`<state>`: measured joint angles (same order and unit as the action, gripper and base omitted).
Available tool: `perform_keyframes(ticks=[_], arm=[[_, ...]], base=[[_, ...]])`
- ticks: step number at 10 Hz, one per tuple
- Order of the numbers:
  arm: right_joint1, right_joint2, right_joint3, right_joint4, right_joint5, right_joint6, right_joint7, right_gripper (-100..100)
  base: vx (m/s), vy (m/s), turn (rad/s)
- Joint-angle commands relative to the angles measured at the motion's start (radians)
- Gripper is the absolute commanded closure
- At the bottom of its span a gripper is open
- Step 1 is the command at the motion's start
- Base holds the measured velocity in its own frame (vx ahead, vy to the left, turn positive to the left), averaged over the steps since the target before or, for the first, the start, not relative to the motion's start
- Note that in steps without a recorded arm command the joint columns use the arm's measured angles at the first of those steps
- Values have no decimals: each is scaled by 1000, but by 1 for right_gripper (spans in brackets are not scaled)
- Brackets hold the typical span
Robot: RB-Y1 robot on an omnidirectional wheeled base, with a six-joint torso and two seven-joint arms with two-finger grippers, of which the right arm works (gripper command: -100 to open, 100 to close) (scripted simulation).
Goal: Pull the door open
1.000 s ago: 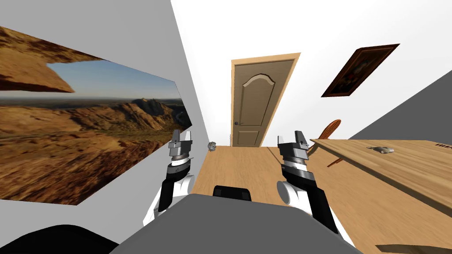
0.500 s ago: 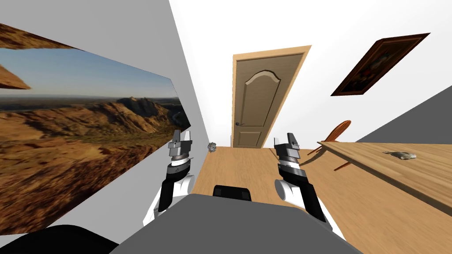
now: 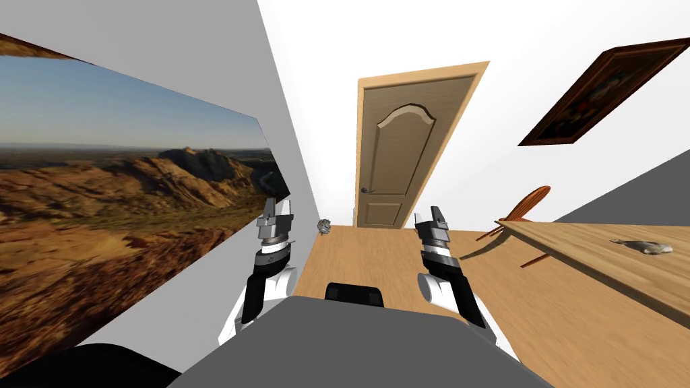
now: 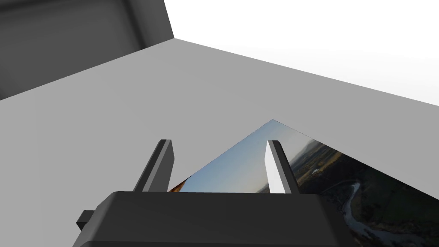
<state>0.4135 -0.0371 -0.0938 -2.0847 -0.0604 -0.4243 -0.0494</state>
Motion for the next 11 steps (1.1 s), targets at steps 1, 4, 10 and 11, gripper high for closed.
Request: perform_keyframes(ticks=[1, 4, 10, 11], arm=[[-17, -5, -2, 35, 8, -1, -2, -100], [-46, -19, -10, 109, 22, -13, -11, -100], [-109, -46, -27, 270, 51, -39, -30, -100], [-120, -50, -30, 297, 56, -43, -33, -100]], base=[[99, 26, 23], [102, 15, 25], [99, 22, 26], [106, 15, 30]])
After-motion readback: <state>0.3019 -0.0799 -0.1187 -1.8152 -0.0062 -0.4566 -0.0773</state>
